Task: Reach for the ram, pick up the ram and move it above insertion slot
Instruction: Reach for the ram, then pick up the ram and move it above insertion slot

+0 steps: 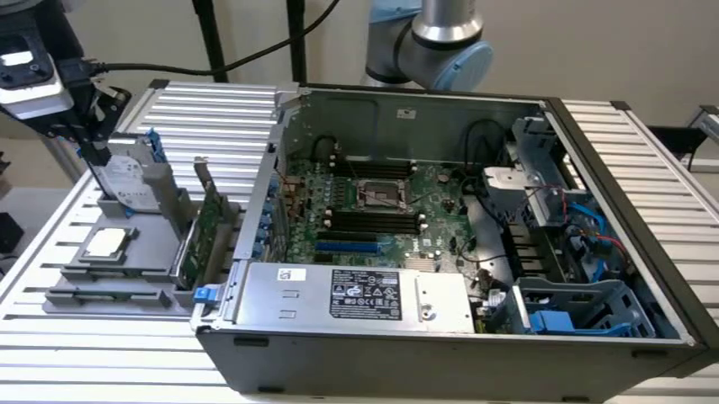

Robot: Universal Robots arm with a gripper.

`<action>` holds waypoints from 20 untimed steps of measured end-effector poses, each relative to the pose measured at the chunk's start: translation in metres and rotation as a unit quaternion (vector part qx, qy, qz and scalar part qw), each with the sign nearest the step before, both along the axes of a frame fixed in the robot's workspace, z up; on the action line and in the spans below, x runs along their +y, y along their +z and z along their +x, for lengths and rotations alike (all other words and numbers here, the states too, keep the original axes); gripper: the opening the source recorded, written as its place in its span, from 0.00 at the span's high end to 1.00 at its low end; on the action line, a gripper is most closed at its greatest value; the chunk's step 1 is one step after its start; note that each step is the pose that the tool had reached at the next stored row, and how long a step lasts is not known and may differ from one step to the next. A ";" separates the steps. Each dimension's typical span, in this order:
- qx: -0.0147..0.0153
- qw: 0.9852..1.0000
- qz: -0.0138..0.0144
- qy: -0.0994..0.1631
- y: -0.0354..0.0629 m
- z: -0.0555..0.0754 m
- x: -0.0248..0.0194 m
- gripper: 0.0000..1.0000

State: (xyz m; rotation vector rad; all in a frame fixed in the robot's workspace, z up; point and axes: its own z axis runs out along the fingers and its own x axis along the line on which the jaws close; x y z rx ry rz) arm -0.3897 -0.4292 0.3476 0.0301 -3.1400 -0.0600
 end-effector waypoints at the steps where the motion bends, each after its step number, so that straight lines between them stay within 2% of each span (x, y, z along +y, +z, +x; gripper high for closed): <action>1: 0.000 1.000 0.000 0.000 -0.0002 -0.001 -0.0048 0.89; 7: 0.000 1.000 0.000 0.000 -0.0018 -0.006 -0.0312 0.89; 13: 0.000 1.000 0.000 0.000 -0.0036 -0.014 -0.0541 0.89; 14: 0.000 1.000 0.000 0.000 -0.0036 -0.015 -0.0553 0.89; 20: 0.000 1.000 0.000 0.000 -0.0036 -0.015 -0.0554 0.89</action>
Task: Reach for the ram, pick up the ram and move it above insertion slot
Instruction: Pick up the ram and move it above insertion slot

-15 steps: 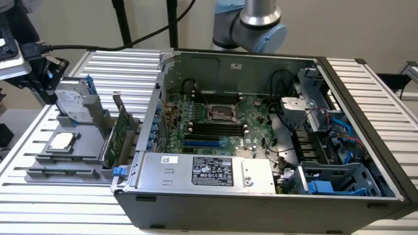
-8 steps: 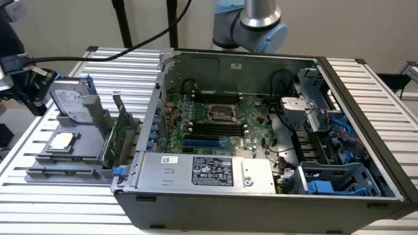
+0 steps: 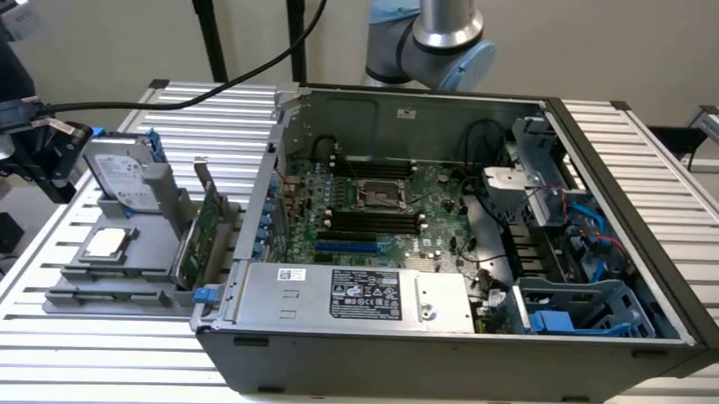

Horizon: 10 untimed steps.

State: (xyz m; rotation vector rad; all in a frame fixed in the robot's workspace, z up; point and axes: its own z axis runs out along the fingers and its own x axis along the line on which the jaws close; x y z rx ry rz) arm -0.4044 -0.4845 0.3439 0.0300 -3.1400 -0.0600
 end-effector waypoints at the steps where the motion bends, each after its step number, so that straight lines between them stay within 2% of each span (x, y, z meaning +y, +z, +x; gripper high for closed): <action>1: 0.000 1.000 0.000 0.000 0.0000 0.000 0.0000 0.89; 10: -0.001 1.000 0.000 0.004 -0.0001 -0.001 0.0000 0.89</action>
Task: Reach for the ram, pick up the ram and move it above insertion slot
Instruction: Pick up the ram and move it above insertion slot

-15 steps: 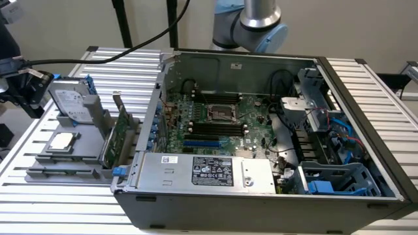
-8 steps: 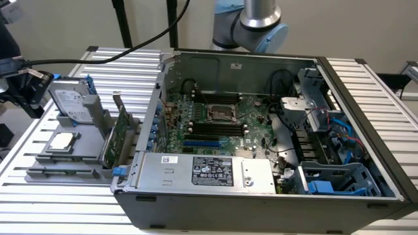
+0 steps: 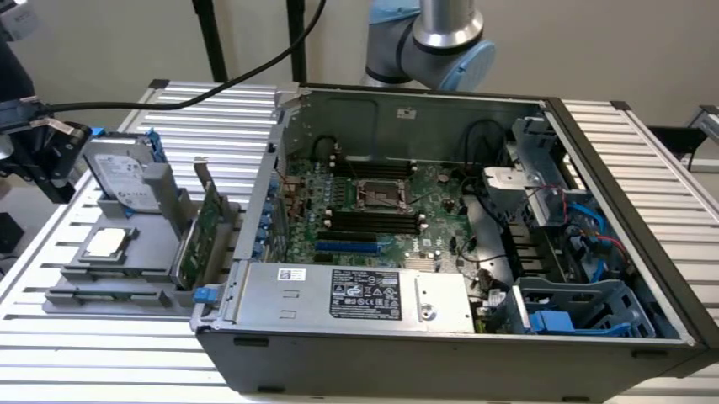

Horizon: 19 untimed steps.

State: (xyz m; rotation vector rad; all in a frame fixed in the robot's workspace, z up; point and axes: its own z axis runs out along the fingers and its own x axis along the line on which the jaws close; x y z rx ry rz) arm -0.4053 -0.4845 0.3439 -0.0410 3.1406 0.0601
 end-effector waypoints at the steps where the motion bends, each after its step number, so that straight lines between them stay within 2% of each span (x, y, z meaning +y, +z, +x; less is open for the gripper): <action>1: 0.000 1.000 0.000 0.009 0.0000 0.000 0.0000 0.89; 6: 0.000 0.999 0.000 0.054 -0.0001 0.000 0.0000 0.89; 10: 0.000 0.996 0.000 0.090 -0.0004 0.000 0.0000 0.89; 14: 0.000 0.992 0.000 0.126 -0.0005 0.000 0.0001 0.89; 19: 0.000 0.985 0.000 0.172 -0.0006 0.000 0.0000 0.89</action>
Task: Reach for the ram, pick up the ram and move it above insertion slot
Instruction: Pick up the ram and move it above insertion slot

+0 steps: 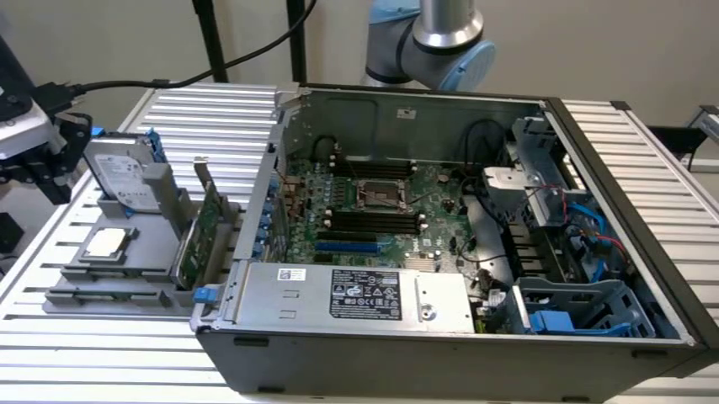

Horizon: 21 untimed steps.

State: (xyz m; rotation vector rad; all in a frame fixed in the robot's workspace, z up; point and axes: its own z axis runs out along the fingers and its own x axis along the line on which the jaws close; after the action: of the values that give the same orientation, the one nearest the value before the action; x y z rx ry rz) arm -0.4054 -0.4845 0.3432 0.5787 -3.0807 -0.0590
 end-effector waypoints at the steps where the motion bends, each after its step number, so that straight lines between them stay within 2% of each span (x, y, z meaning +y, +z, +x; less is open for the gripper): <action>1: 0.000 1.000 0.000 0.009 0.0000 0.000 0.0000 0.89; 6: 0.000 0.999 0.000 0.054 -0.0002 0.000 0.0000 0.89; 11: 0.000 0.995 0.000 0.100 -0.0003 0.000 0.0000 0.89; 13: 0.000 0.993 0.000 0.117 -0.0004 0.000 0.0000 0.89; 16: 0.000 0.989 0.000 0.145 -0.0004 0.000 0.0000 0.89; 21: 0.000 0.982 0.000 0.190 -0.0005 0.000 0.0000 0.89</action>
State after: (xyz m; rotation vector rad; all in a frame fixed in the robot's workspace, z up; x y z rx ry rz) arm -0.4053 -0.4845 0.3427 1.1498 -2.9085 -0.0560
